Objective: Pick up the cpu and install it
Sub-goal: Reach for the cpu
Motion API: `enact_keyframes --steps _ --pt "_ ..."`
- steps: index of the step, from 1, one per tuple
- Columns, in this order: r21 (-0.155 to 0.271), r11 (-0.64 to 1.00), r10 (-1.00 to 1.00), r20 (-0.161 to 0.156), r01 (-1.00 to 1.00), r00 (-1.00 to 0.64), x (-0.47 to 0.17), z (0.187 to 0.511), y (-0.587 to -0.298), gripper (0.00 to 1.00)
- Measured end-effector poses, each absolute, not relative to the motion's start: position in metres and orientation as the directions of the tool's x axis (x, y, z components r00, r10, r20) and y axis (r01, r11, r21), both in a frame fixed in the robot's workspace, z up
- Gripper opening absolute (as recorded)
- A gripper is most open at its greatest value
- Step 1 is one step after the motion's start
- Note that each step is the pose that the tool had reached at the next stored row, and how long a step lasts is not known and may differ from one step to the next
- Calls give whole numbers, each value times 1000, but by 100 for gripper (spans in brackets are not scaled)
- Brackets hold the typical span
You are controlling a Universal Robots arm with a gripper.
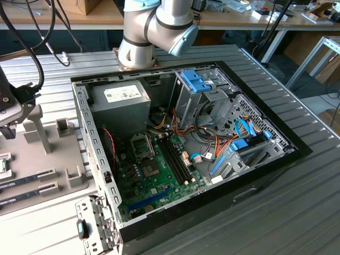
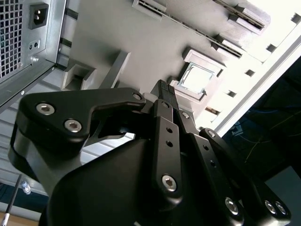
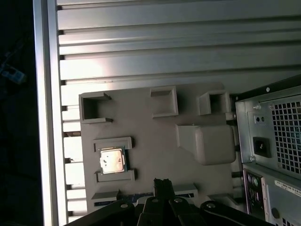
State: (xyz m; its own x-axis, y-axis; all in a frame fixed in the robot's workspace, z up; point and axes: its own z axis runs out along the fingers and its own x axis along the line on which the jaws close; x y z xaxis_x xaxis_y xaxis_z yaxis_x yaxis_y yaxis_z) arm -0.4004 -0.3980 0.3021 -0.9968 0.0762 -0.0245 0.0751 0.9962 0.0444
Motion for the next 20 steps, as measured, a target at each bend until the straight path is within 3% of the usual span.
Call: enact_keyframes --steps 20 --pt "44 996 76 -24 75 -997 -400 288 -398 11"
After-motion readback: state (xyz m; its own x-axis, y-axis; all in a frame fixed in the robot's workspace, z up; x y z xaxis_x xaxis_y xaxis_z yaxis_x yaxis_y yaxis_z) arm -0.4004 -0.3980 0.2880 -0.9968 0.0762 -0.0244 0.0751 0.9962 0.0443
